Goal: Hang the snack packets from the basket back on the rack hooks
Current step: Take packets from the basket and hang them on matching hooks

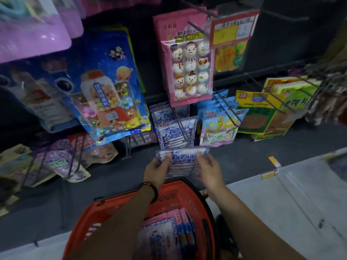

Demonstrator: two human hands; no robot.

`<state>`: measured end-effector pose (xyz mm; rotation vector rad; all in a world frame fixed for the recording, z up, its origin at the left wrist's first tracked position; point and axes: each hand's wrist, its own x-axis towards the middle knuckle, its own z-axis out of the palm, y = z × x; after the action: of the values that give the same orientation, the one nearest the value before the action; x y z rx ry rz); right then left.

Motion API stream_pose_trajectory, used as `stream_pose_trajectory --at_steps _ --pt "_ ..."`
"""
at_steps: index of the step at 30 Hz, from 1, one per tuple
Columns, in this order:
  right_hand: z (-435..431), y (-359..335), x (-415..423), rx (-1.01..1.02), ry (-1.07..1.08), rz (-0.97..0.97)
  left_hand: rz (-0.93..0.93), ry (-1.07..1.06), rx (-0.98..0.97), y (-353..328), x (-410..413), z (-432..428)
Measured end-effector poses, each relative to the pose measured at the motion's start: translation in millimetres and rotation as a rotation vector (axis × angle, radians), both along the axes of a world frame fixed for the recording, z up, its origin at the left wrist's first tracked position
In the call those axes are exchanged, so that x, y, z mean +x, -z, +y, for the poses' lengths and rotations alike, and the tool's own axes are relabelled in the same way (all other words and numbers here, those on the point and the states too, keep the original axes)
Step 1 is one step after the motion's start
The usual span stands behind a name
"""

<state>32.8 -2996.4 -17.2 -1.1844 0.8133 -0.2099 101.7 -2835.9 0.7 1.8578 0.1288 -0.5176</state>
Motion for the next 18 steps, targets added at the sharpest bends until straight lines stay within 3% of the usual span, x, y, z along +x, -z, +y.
stream_pose_trajectory --at_steps 5,11,18 --pt "-8 2 16 -0.049 -0.032 0.003 0.155 -0.14 -0.158 3 10 -18" --pt "-16 -8 21 -0.111 0.035 0.004 0.131 -0.124 -0.097 8 12 -35" --pt "-15 -9 18 -0.233 -0.085 -0.031 0.138 -0.174 -0.029 5 23 -43"
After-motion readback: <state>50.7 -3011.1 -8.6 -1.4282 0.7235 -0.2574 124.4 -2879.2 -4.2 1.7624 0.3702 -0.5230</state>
